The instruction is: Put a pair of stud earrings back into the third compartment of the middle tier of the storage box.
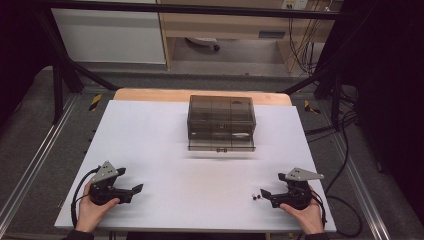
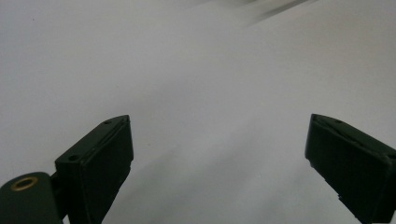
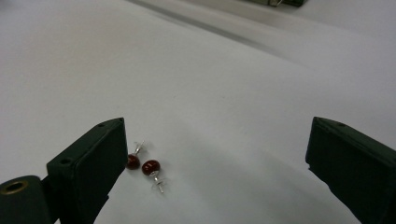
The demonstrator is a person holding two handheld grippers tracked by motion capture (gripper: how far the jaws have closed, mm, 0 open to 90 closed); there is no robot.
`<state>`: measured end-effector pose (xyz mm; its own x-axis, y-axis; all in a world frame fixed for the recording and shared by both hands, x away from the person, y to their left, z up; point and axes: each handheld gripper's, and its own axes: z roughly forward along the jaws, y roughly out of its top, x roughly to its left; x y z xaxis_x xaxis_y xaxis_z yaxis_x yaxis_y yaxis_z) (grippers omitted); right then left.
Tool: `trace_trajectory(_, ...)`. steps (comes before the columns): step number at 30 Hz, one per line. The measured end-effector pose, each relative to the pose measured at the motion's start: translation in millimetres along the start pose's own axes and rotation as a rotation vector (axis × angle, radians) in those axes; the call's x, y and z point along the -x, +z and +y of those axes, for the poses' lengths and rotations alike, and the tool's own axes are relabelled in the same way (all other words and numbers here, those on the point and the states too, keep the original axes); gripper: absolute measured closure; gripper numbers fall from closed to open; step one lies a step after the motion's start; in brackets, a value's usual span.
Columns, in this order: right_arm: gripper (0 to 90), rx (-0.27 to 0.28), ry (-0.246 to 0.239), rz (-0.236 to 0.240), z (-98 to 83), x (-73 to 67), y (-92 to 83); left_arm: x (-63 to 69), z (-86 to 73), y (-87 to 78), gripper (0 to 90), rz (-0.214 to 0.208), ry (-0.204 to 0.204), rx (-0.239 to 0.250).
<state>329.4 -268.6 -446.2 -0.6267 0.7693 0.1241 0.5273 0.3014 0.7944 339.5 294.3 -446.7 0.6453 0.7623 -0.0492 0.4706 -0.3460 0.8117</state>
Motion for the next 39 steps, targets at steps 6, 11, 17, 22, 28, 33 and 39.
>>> trace_trajectory(6,19.2,-0.045,-0.029,0.041,-0.8,-5.7,5.4,-1.2,0.4,-0.6,7.4,0.006,-0.008,0.007)
trace_trajectory(11,35.6,-0.074,-0.054,0.072,-1.6,-10.0,7.2,-1.7,-0.6,-1.3,7.4,0.005,-0.012,0.004)
trace_trajectory(17,53.5,-0.106,-0.08,0.112,-2.4,-13.7,9.0,-2.2,-0.8,-2.1,7.6,0.001,-0.016,0.009)
trace_trajectory(22,63.1,-0.114,-0.105,0.119,-2.7,-16.8,10.4,-0.9,-0.4,-2.0,7.7,0.006,-0.007,0.008)
trace_trajectory(28,70.6,-0.123,-0.114,0.125,-2.7,-17.0,11.7,-0.9,-0.6,-2.5,7.7,0.002,-0.004,0.008)
trace_trajectory(33,75.2,-0.132,-0.122,0.132,-3.0,-17.0,12.5,-0.7,-0.7,-2.8,7.8,0.004,-0.002,0.009)
trace_trajectory(39,79.3,-0.139,-0.124,0.143,-3.2,-16.5,13.1,-1.3,-0.9,-2.4,8.1,0.005,-0.004,0.006)
